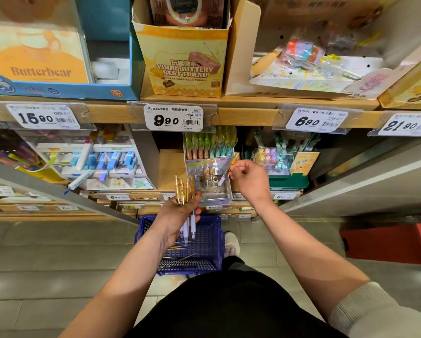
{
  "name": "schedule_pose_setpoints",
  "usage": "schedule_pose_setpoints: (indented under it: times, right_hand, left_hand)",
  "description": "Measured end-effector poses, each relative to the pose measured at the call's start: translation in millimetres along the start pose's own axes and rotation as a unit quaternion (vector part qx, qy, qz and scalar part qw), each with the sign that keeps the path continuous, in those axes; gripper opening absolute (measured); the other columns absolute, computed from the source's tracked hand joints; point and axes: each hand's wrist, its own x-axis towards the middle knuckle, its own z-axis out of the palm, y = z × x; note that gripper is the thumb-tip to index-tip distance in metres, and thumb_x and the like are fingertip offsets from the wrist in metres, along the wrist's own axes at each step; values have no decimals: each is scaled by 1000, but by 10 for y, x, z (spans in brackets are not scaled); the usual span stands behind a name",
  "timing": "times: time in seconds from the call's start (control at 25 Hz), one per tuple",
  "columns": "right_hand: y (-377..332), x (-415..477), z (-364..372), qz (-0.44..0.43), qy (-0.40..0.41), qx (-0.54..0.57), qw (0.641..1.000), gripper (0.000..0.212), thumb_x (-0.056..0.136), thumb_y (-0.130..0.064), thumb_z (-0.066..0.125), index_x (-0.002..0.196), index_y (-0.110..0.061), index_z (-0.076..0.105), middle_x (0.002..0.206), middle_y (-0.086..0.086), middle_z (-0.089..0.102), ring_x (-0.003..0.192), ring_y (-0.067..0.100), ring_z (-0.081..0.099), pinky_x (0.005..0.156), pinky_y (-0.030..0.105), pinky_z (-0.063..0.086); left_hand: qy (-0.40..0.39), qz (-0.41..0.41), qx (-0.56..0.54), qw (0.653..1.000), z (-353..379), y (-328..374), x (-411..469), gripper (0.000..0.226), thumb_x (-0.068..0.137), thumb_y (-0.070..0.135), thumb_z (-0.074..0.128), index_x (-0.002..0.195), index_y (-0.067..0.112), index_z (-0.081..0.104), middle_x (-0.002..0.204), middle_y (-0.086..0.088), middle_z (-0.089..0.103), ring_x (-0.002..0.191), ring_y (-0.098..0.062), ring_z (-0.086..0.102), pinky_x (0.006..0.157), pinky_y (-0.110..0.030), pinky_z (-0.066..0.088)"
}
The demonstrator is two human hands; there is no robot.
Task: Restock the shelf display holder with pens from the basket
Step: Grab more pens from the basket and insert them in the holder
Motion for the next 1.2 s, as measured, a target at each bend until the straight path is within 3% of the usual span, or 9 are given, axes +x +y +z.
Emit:
schedule_pose_setpoints:
  times: [0.2,0.36,0.48,0.6,0.72,0.92,1.0,1.08,1.2]
  right_hand:
    - [144,50,196,-86,25,-49,995,12,95,-19,69,105,-13,71,84,-13,68,75,-14,59,69,-1,43]
    - [224,63,348,-110,14,-79,991,17,95,-20,69,108,-10,72,93,-4,74,80,-1,65,73,-4,41]
    - [282,80,410,-111,-20,-113,987,19,96,-20,67,113,-12,72,99,-1,76,88,7,70,83,12,53]
    - [335,97,476,-112,-58,-189,974,15,97,-19,64,108,-12,73,92,5,76,79,18,71,76,30,57]
    - [339,117,539,-107,-80,-258,957,16,98,-20,61,99,-11,74,85,10,75,74,27,69,70,32,54]
    - [274,133,550,-30,-116,-299,947,21,98,-18,59,88,-10,75,83,12,75,73,26,69,71,30,57]
    - [233,87,483,39,-145,-251,956,21,97,-23,63,82,-12,74,81,7,76,72,19,71,74,28,56]
    - [162,-22,412,83,-195,-94,973,14,96,-28,67,89,-17,73,82,2,77,70,10,71,74,27,59]
    - [4,-215,374,112,-276,144,944,8,97,-27,67,104,-26,71,97,-3,77,82,6,72,74,22,58]
  left_hand:
    - [-3,2,-15,1000,0,17,-20,13,91,16,72,100,6,73,92,-12,78,71,-17,72,65,-28,61]
    - [-6,13,-21,1000,-17,26,-24,22,93,15,69,111,3,68,95,-12,78,75,-20,73,67,-30,61]
    - [-10,18,-20,1000,-32,33,-27,26,94,16,68,116,3,67,98,-13,78,76,-20,74,65,-29,60]
    - [-4,18,-23,1000,-56,13,-31,24,95,18,68,115,5,67,100,-12,79,78,-19,74,66,-29,60]
    - [-4,21,-19,1000,-69,-2,-41,23,96,18,67,114,5,67,98,-9,79,78,-18,74,68,-28,61]
    - [0,19,-22,1000,-111,-14,-52,21,98,19,65,113,6,68,100,-10,79,79,-19,75,67,-28,59]
    - [-3,17,-27,999,-115,-19,-52,22,97,21,66,113,5,68,101,-11,79,79,-19,75,67,-29,59]
    - [0,15,-36,999,-104,-11,-42,23,96,21,68,111,5,68,99,-12,79,77,-19,75,67,-29,60]
    - [3,11,-44,999,-70,-7,-20,18,94,20,70,104,6,68,92,-11,78,74,-19,74,64,-30,60]
